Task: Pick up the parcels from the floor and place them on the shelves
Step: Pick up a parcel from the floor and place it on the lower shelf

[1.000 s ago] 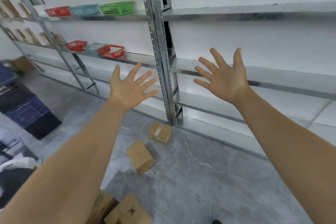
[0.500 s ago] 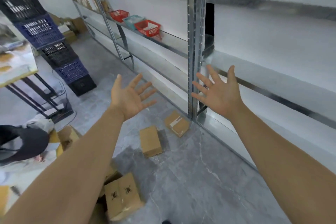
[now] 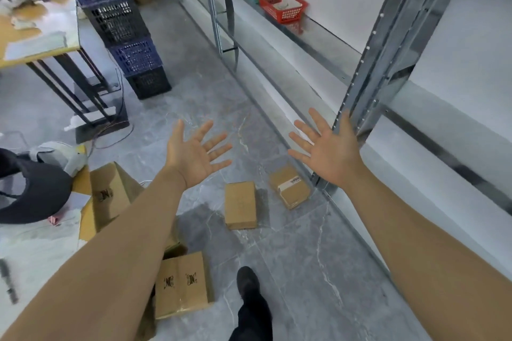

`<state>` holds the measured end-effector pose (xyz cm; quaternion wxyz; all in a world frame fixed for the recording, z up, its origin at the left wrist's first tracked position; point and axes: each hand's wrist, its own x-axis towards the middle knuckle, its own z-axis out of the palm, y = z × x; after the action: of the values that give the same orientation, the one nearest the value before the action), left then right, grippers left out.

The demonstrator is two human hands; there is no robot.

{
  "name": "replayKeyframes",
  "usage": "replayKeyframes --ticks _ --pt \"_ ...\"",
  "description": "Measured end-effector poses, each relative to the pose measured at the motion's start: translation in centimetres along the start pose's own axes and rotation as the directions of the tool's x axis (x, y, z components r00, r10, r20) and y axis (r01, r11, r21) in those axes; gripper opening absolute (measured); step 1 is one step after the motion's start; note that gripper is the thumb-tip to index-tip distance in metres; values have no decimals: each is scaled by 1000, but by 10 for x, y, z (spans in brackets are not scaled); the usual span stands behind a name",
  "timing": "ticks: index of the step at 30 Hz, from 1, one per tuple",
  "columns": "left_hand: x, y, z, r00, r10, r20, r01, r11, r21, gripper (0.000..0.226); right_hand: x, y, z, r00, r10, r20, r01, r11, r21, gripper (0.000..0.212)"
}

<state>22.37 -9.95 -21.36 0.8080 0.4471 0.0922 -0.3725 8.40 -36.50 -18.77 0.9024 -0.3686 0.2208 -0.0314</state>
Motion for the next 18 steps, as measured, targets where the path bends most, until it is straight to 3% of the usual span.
replayKeyframes --ticks 10,18 --pt "159 31 -70 983 -114 -144 113 994 -13 75 183 27 -5 984 174 -51 -176 983 -54 79" --pt "248 -15 -131 951 -161 -264 159 987 -28 69 293 95 -67 943 325 -73 -330 941 -76 81"
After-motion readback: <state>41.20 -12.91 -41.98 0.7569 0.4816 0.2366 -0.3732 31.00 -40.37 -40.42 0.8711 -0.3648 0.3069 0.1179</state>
